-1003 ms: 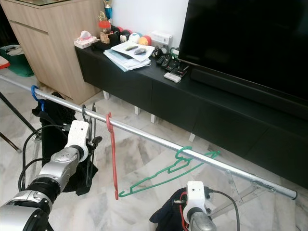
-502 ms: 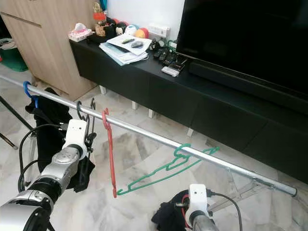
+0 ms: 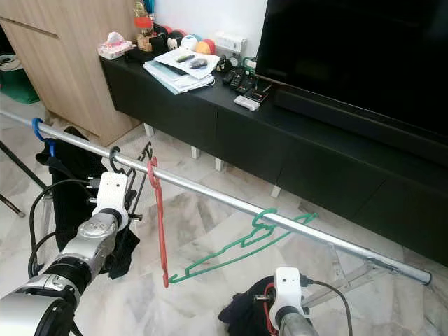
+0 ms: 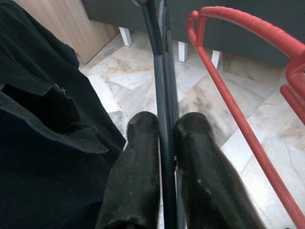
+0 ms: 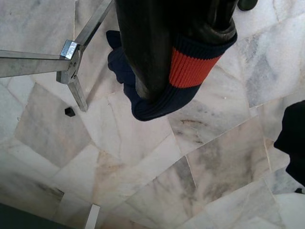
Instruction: Hang hanger
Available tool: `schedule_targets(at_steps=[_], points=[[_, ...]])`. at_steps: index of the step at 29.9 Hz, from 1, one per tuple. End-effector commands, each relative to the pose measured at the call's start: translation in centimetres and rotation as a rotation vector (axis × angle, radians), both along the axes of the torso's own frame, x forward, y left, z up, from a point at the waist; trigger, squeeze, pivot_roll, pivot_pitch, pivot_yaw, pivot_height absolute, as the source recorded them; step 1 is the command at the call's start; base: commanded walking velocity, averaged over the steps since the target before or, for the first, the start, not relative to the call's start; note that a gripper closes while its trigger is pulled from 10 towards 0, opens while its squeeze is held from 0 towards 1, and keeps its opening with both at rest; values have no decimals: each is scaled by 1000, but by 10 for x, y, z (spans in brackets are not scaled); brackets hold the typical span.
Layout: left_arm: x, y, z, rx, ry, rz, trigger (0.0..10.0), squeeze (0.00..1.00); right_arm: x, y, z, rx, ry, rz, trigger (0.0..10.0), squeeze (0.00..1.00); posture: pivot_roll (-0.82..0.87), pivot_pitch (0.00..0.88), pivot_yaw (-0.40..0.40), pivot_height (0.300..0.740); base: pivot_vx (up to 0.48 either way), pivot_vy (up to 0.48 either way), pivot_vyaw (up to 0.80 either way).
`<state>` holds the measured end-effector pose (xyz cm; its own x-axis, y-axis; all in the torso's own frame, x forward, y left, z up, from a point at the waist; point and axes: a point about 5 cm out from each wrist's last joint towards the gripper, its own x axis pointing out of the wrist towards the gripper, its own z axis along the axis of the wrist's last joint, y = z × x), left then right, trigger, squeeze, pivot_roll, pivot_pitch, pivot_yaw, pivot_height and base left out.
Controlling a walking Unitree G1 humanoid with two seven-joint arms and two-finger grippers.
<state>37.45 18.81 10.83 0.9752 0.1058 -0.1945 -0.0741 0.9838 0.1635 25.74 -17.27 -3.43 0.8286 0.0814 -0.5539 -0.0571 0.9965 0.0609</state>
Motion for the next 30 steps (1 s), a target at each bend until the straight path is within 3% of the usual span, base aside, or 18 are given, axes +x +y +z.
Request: schedule_targets(at_steps=[1,6,8,17,30], points=[[-3,0,-5,-5,10,10,0,0,1,-2,2,-4,-14,-4,10000,0,104,132,-51,740,0,0,0],[-4,1,-6,13,2,14,0,0,2,-2,2,-4,-14,-2,10000,0,104,130,-54,740,0,0,0],[-5,3,-4,85,-35,16,0,0,2,-2,2,-4,-15,-2,10000,0,105,127,-56,740,0,0,0],[-11,11,-5,127,-80,29,0,0,3,-2,3,-6,-15,0,10000,0,108,117,-60,740,0,0,0],[-24,21,5,114,-260,35,0,0,5,-3,4,-8,-16,4,10000,0,116,101,-70,740,0,0,0]])
